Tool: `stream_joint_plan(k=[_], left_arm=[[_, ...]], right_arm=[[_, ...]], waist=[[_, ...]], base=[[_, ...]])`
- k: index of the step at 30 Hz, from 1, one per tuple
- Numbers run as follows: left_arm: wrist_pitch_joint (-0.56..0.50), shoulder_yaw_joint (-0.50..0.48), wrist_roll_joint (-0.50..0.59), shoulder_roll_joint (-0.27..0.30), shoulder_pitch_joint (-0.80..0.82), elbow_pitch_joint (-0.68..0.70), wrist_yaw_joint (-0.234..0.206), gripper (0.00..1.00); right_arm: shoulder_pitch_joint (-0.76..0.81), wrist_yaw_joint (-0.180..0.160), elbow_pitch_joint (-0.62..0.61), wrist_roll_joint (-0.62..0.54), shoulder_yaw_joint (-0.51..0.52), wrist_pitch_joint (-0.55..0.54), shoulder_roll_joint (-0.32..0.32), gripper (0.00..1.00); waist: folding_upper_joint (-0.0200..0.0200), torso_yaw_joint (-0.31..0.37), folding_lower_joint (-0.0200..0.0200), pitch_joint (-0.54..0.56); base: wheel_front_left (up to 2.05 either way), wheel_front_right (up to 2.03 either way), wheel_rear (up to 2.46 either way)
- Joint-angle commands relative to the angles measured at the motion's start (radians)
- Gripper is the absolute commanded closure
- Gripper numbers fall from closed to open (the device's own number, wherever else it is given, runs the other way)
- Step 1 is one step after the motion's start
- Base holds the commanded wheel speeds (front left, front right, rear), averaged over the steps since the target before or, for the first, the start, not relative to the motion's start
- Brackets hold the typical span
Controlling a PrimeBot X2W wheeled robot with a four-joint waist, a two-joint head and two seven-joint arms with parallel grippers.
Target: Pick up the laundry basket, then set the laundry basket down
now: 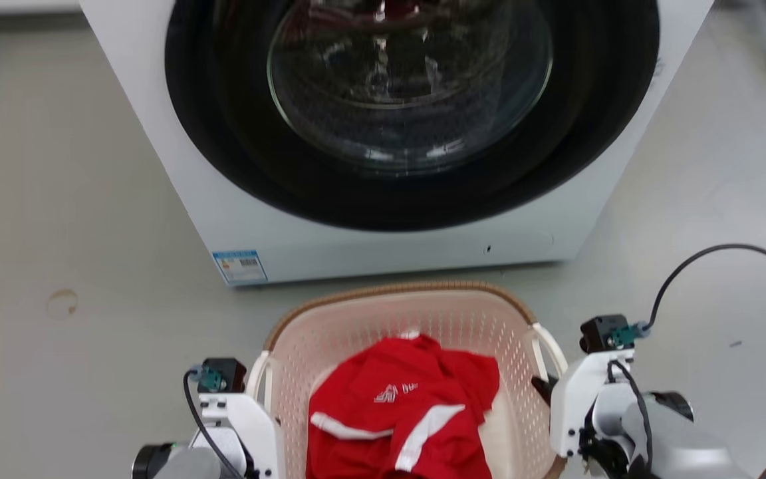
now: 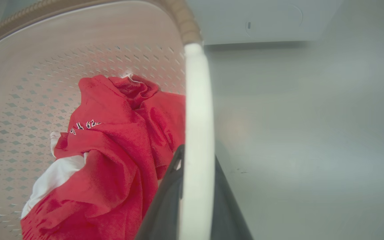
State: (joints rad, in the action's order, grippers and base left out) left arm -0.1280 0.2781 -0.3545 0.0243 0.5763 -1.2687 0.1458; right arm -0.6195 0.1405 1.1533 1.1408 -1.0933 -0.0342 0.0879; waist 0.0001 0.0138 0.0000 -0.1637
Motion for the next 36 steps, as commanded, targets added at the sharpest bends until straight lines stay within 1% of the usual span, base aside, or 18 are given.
stream_joint_plan(k=[1,5,8,19,36], left_arm=[[-0.025,-0.029,0.001,0.189,-0.047,-0.022,-0.03,1.0],[-0.062,-0.025,-0.007,0.192,-0.083,-0.022,-0.029,1.0],[-0.08,-0.023,-0.014,0.191,-0.094,-0.022,-0.028,1.0],[-0.095,0.003,-0.015,0.19,-0.081,-0.022,-0.024,1.0],[-0.094,0.025,-0.027,0.182,-0.075,-0.022,-0.027,1.0]], right_arm=[[0.007,-0.01,0.047,0.015,-0.001,0.007,-0.138,1.0],[0.036,-0.01,0.049,0.033,-0.027,-0.037,-0.138,1.0],[0.036,-0.01,0.056,0.04,-0.041,-0.057,-0.138,1.0],[0.02,-0.01,0.077,0.061,-0.065,-0.057,-0.138,1.0],[0.011,-0.01,0.088,0.094,-0.092,-0.049,-0.138,1.0]], waist=[[-0.0001,0.0,0.0,0.085],[-0.0001,0.001,0.0,0.144],[-0.0001,-0.001,0.0,0.158],[-0.0001,-0.014,0.0,0.142],[-0.0001,-0.008,0.0,0.138]], base=[[0.0,0.0,0.0],[0.0,0.0,0.0],[0.0,0.0,0.0],[0.0,0.0,0.0],[0.0,0.0,0.0]])
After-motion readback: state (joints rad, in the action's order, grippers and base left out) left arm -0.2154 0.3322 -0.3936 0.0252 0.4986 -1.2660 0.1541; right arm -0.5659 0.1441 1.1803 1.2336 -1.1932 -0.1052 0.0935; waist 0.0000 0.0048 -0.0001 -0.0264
